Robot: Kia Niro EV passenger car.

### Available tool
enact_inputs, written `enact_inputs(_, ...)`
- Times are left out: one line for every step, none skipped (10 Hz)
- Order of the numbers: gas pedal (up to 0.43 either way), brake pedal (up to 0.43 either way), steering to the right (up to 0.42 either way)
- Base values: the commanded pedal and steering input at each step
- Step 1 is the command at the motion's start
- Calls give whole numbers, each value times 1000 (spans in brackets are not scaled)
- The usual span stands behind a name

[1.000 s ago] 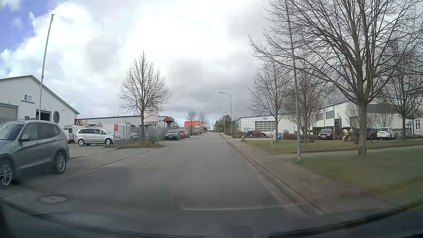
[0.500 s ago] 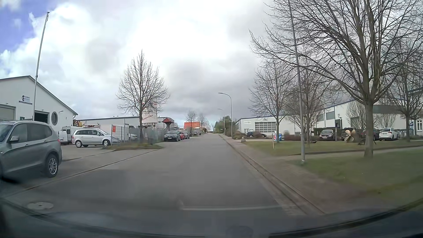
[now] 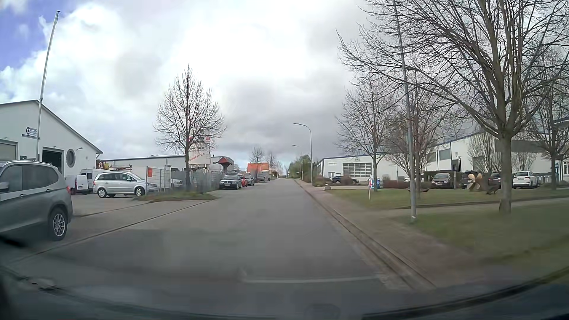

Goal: Follow the waypoints while adhering to traffic rules and regulations

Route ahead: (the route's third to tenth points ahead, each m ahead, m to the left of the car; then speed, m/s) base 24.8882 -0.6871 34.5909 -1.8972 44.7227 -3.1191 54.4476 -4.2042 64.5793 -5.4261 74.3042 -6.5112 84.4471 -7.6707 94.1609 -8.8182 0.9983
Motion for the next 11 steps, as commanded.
enact_inputs(0, 0, 0)
enact_inputs(0, 0, 0)
enact_inputs(0, 0, 0)
enact_inputs(0, 0, -1)
enact_inputs(0, 0, -3)
enact_inputs(0, 0, -4)
enact_inputs(0, 0, -4)
enact_inputs(0, 0, -4)
enact_inputs(0, 0, -4)
enact_inputs(0, 0, -5)
enact_inputs(0, 0, -9)
